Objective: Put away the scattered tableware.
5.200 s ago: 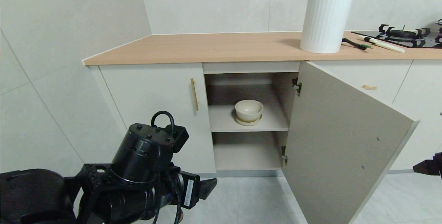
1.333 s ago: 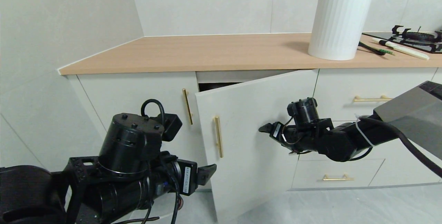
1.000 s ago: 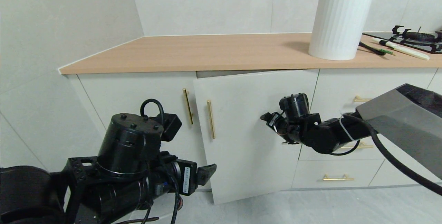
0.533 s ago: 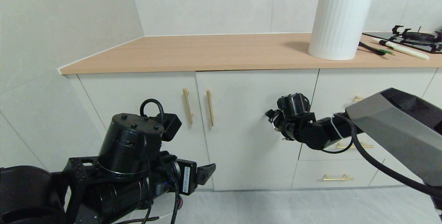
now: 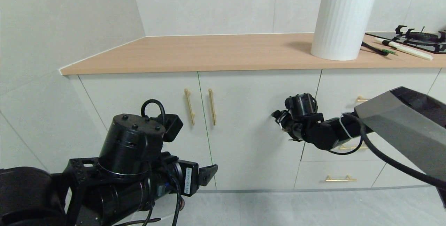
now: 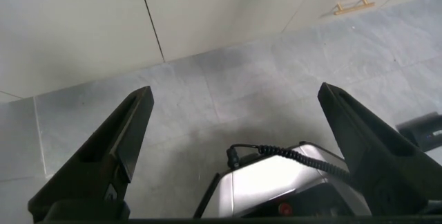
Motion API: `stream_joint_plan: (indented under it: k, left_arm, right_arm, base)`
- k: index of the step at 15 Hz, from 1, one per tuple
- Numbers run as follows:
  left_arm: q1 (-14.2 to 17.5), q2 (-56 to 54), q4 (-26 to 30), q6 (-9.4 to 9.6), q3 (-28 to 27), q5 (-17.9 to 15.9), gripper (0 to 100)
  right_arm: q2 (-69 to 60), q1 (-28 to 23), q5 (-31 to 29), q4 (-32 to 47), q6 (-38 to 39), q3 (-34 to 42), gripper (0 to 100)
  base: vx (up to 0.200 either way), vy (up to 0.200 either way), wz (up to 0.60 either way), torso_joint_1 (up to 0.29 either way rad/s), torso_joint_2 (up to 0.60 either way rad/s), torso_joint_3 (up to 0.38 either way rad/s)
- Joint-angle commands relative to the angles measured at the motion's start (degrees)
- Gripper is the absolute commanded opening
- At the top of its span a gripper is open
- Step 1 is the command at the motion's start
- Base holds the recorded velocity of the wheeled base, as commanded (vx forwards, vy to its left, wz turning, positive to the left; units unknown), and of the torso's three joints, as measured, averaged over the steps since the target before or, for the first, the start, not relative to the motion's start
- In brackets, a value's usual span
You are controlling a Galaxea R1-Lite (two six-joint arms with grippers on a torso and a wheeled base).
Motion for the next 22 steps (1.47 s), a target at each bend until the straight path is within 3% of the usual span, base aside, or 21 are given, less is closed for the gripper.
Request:
stream_joint_plan:
  k: [1, 3, 7, 10, 12, 14, 16, 18, 20, 21, 22]
  left_arm:
    - [0.6, -1.2, 0.0, -0.03, 0.0, 0.8, 100]
    - [2.3, -4.1, 0.0, 0.41, -0.5, 1.2, 100]
    - [5.3, -12.8, 0.1, 1.82, -0.2, 1.6, 100]
    - [8.9, -27.0, 0.1, 2.26, 10.5, 5.1, 100]
    - [11.5, -39.2, 0.7, 5.33, 17.1, 5.1, 100]
    - [16.9, -51.4, 3.6, 10.60, 20.3, 5.1, 100]
    - [20.5, -63.1, 11.1, 14.03, 19.3, 5.0, 100]
    - [23.8, -72.5, 19.4, 15.35, 17.8, 4.9, 100]
    - [28.8, -80.4, 23.3, 18.43, 18.0, 4.8, 100]
    - [30.0, -83.9, 25.0, 20.98, 18.0, 4.7, 100]
    - [30.6, -84.0, 25.3, 22.03, 18.2, 5.3, 100]
  right_arm:
    - [-13.2, 1.9, 6.0, 0.2, -1.8, 9.5, 100]
    - [-27.9, 1.9, 9.7, -0.3, -9.7, 20.7, 100]
    - [-52.4, 1.6, 8.6, 0.9, -24.0, 33.9, 100]
    - [-71.5, -1.2, 2.2, 2.8, -34.4, 47.3, 100]
    - [-84.4, -2.9, 1.4, 3.4, -39.1, 53.2, 100]
    - [-98.1, -5.7, 0.5, 7.1, -44.5, 56.6, 100]
    - [-109.5, -11.7, 1.0, 17.3, -46.4, 56.9, 100]
    - [-119.5, -13.2, 0.5, 27.5, -48.7, 56.5, 100]
    - [-124.9, -17.0, -0.8, 34.0, -49.7, 56.6, 100]
    - [-126.4, -19.7, -0.8, 35.3, -49.7, 56.6, 100]
    - [-126.4, -20.0, -1.4, 35.3, -49.4, 56.8, 100]
  base:
    - [0.000, 0.000, 0.00, 0.000, 0.00, 0.000]
    - [0.000, 0.000, 0.00, 0.000, 0.00, 0.000]
    - [0.000, 0.000, 0.00, 0.000, 0.00, 0.000]
    - [0.000, 0.000, 0.00, 0.000, 0.00, 0.000]
    - [0.000, 0.000, 0.00, 0.000, 0.00, 0.000]
    - [0.000, 0.000, 0.00, 0.000, 0.00, 0.000]
    - [0.000, 0.000, 0.00, 0.000, 0.00, 0.000]
    - [0.000, 0.000, 0.00, 0.000, 0.00, 0.000]
    - [0.000, 0.000, 0.00, 0.000, 0.00, 0.000]
    - [0.000, 0.000, 0.00, 0.000, 0.00, 0.000]
    - [0.000, 0.000, 0.00, 0.000, 0.00, 0.000]
